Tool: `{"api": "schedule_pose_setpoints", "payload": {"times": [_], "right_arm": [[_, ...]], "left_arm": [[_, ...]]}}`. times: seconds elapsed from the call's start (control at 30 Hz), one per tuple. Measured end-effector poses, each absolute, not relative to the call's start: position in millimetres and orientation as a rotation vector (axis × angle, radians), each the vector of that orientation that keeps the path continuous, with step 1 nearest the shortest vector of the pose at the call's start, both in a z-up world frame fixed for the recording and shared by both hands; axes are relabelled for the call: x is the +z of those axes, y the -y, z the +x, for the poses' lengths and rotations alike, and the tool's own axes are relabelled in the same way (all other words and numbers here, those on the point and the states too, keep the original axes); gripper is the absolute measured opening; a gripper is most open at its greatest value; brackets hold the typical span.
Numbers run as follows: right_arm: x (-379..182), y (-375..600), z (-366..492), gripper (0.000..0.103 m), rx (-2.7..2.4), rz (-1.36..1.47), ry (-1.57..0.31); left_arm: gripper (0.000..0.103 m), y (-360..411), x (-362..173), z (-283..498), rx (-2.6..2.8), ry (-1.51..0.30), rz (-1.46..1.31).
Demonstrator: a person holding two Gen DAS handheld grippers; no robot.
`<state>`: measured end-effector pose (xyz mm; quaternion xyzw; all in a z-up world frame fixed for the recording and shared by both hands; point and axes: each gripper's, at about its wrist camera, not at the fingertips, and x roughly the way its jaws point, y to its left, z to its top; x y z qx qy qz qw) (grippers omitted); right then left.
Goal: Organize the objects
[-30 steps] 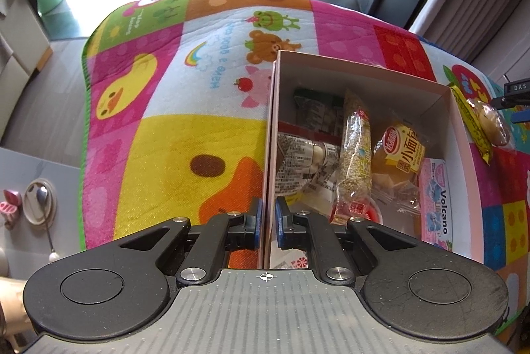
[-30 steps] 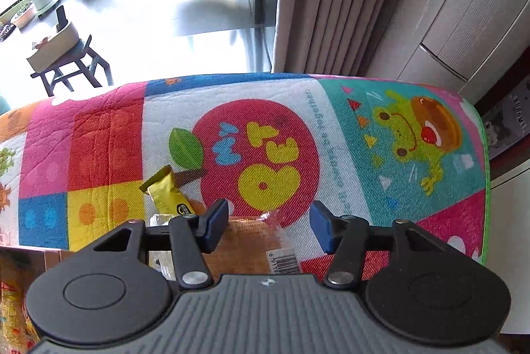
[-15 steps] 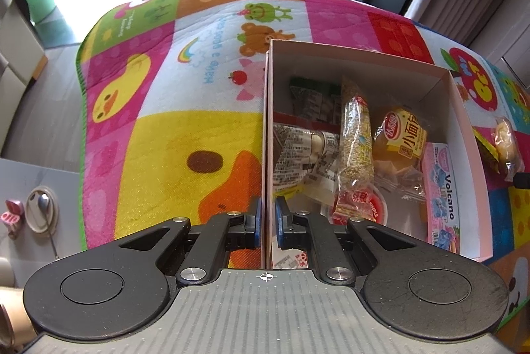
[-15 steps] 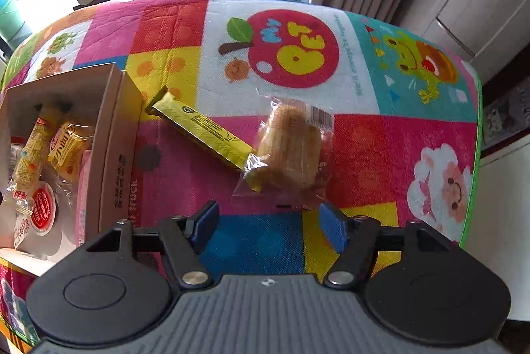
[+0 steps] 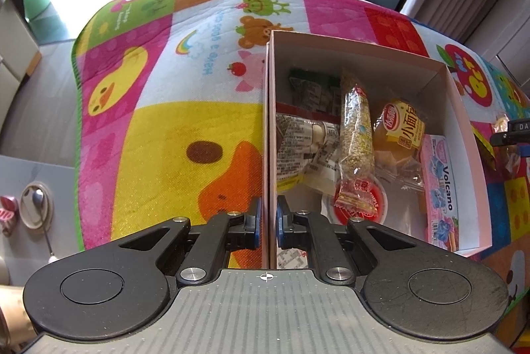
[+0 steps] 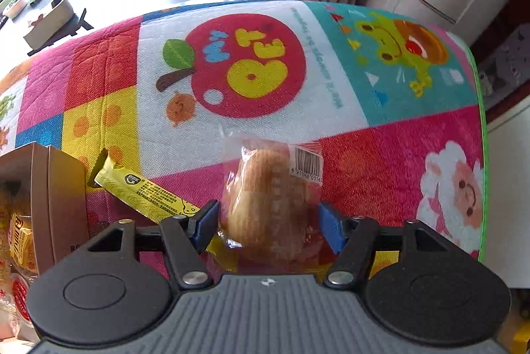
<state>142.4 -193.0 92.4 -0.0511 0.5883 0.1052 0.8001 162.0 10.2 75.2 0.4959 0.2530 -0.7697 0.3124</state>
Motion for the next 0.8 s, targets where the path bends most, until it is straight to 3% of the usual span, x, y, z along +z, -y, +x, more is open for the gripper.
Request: {"api": "schedule_pose_setpoints", "payload": {"times": [0.17,0.33,0.5,0.67,0.8], "right_arm": [[99,203,113,0.048,0.200,-0.103,-1.313],[102,199,65,0.048,0.245,-0.167,-1.384],[133,173,31,0.048,0.356,-0.365,-1.191],[135,139,58,0.049,0.462,-0.463,-1.070],[102,119,95,0.049,0.485,-0.489,-1.134]], "left_arm": [[0.011,-11,74,163,-2.040,-0.676,1.316],[0.011,-9,77,164,-2.062,-0.675,1.325],[0.011,-9,78,164,-2.077,-0.660,1.333],[0.011,-12,76,164,-2.070,-0.652,1.337],[0.011,-15,73,164,-2.058,-0.640,1.348]]}}
